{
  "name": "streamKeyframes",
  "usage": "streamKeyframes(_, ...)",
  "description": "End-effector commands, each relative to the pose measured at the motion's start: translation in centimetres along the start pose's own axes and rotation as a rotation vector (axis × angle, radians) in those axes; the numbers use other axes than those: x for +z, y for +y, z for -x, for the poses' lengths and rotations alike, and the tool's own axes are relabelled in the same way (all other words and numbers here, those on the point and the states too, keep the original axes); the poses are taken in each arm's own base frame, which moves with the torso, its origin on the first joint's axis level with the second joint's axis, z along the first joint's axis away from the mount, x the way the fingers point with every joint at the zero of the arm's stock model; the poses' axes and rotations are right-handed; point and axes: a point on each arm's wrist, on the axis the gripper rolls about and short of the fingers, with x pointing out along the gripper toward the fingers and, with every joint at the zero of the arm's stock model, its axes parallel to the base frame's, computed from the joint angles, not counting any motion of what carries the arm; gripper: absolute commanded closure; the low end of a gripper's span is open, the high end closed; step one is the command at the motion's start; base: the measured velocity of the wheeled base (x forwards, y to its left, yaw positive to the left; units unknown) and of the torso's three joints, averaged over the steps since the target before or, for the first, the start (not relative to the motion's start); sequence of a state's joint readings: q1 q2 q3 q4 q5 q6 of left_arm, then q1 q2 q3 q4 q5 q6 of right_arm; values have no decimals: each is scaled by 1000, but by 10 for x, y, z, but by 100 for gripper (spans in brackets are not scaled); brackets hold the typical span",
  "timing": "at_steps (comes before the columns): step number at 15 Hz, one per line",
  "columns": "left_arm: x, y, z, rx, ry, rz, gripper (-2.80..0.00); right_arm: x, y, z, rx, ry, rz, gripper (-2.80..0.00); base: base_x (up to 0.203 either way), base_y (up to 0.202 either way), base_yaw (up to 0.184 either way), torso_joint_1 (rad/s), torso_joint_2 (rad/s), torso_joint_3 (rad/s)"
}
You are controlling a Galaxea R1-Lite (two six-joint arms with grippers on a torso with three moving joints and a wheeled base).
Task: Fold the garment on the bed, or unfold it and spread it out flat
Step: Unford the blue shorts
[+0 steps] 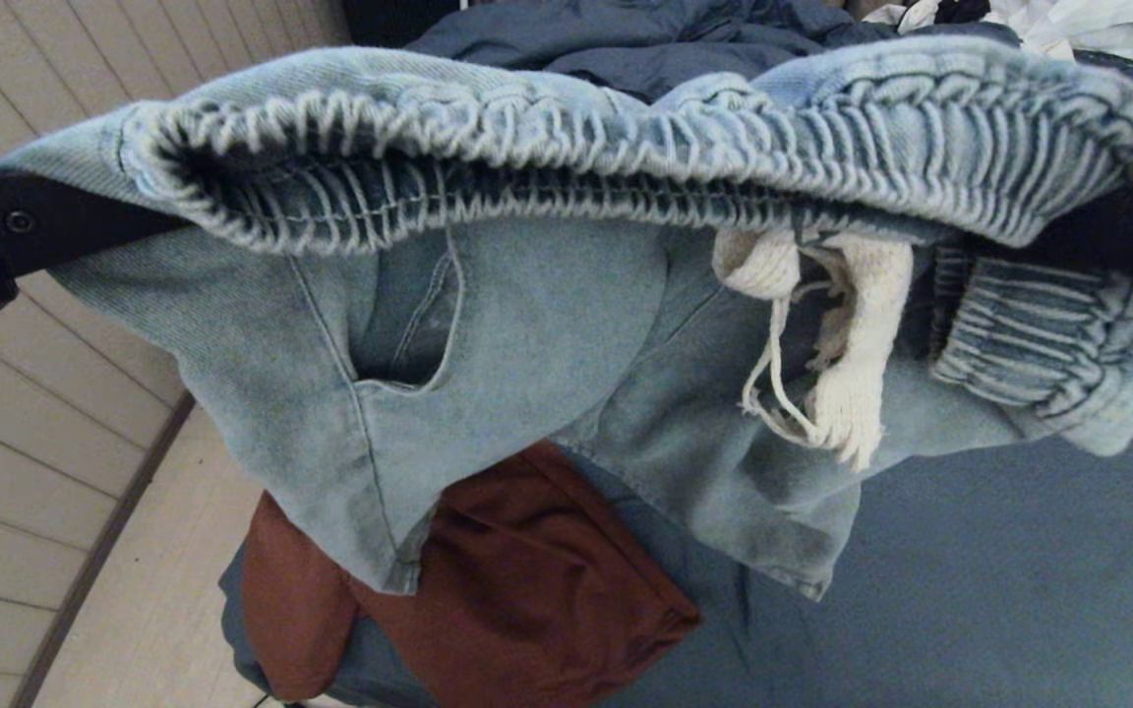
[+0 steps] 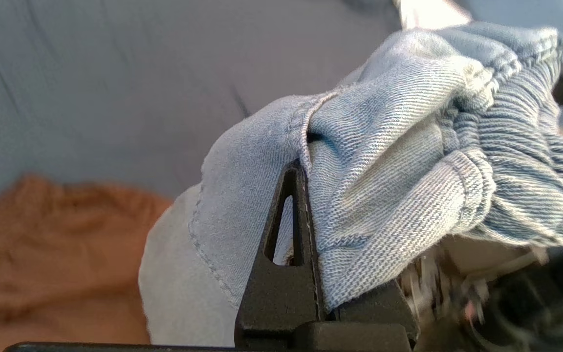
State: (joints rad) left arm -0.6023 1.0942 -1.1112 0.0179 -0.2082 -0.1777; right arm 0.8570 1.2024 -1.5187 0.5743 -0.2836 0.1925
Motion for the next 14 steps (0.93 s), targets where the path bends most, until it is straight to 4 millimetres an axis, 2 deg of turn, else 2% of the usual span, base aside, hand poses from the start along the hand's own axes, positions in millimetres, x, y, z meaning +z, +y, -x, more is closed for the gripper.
streamKeyframes(1,0,2,-11,6,50,12,0,-5,-2,-12,-48,92,17,0,0,0,0,0,0,0)
streamKeyframes(3,-9,10,-41,10,132,29,0,-12,-10,-37,-135,178,15,0,0,0,0,0,0,0)
streamKeyframes(6,-26,21,-89,-97,265,70,0,-16,-35,-76,-189,283,-34,0,0,0,0,0,0,0)
streamKeyframes(8,-37,28,-119,-133,327,87,0,-12,-55,-101,-203,317,-68,0,0,0,0,0,0,0)
streamKeyframes(9,-34,30,-128,-148,321,84,0,-6,-63,-108,-182,310,-90,0,0,0,0,0,0,0)
streamKeyframes(11,-25,28,-126,-160,295,75,0,2,-68,-104,-141,285,-109,0,0,0,0,0,0,0)
streamKeyframes(14,-17,22,-109,-159,301,82,0,2,-60,-73,-128,299,-107,0,0,0,0,0,0,0)
